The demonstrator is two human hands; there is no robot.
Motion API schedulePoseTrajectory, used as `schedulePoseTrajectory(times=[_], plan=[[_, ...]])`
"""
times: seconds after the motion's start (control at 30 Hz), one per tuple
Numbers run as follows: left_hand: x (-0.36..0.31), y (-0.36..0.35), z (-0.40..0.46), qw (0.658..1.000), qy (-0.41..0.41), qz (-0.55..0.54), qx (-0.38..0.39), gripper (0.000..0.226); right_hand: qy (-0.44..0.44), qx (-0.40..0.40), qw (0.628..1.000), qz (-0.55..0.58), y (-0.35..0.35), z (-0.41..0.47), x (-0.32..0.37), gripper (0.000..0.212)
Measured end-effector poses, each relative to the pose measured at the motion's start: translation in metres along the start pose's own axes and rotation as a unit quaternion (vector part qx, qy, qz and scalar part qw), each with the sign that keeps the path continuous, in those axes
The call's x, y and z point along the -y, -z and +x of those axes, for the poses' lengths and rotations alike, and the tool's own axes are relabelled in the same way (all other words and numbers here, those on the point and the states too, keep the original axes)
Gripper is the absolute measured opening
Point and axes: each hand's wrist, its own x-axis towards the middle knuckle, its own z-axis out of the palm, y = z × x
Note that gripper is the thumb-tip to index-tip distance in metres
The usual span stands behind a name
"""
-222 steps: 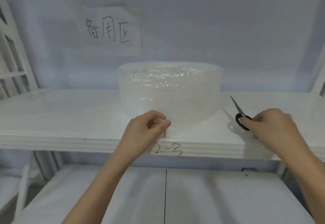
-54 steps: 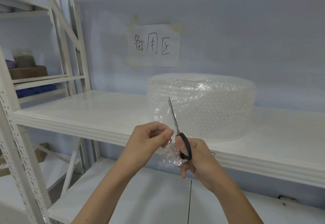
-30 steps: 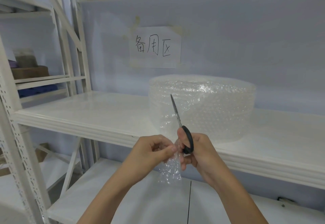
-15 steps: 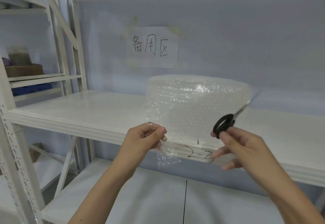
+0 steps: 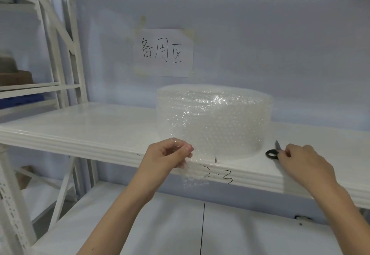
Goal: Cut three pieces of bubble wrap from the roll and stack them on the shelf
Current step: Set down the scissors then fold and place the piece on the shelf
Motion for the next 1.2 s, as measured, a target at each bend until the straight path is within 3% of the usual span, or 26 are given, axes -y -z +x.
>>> schedulePoseTrajectory(times=[0.07, 0.13, 0.2, 0.23, 0.3, 0.37, 0.47, 0.63, 1.03, 1.2], plan=[[0.000, 0.003, 0.002, 1.000, -0.004, 0.015, -0.003, 0.011, 0.004, -0.018, 1.000, -0.015, -0.001, -0.003, 0.004, 0.032], [0.000, 0.007, 0.003, 1.000, -0.007, 0.028, -0.006, 0.012, 0.030, -0.094, 0.995, 0.020, -0.001, -0.012, 0.015, 0.025], [0.000, 0.011, 0.005, 0.999, -0.012, 0.037, -0.004, 0.013, 0.101, -0.160, 0.975, 0.120, 0.006, -0.028, 0.038, 0.018], [-0.001, 0.013, 0.006, 0.999, -0.014, 0.043, -0.002, 0.013, 0.142, -0.155, 0.957, 0.200, 0.011, -0.037, 0.054, 0.015], [-0.002, 0.017, 0.007, 0.999, -0.014, 0.052, 0.004, 0.014, 0.194, -0.060, 0.908, 0.366, 0.023, -0.059, 0.089, 0.013], [-0.003, 0.022, 0.008, 0.999, -0.010, 0.047, 0.010, 0.013, 0.216, 0.059, 0.866, 0.448, 0.028, -0.078, 0.120, 0.010], [-0.005, 0.032, 0.007, 0.999, -0.008, 0.027, 0.017, 0.012, 0.233, 0.147, 0.850, 0.449, 0.020, -0.084, 0.150, 0.020], [-0.001, 0.054, 0.005, 1.000, -0.007, 0.028, -0.002, 0.013, 0.241, 0.226, 0.799, 0.502, 0.008, -0.079, 0.179, 0.007], [0.006, 0.090, 0.002, 0.996, 0.023, -0.052, -0.071, 0.019, 0.208, 0.258, 0.743, 0.582, -0.011, -0.077, 0.212, 0.009], [0.008, 0.091, 0.006, 0.993, 0.022, -0.077, -0.083, 0.020, 0.200, 0.282, 0.702, 0.622, -0.018, -0.077, 0.216, 0.014]])
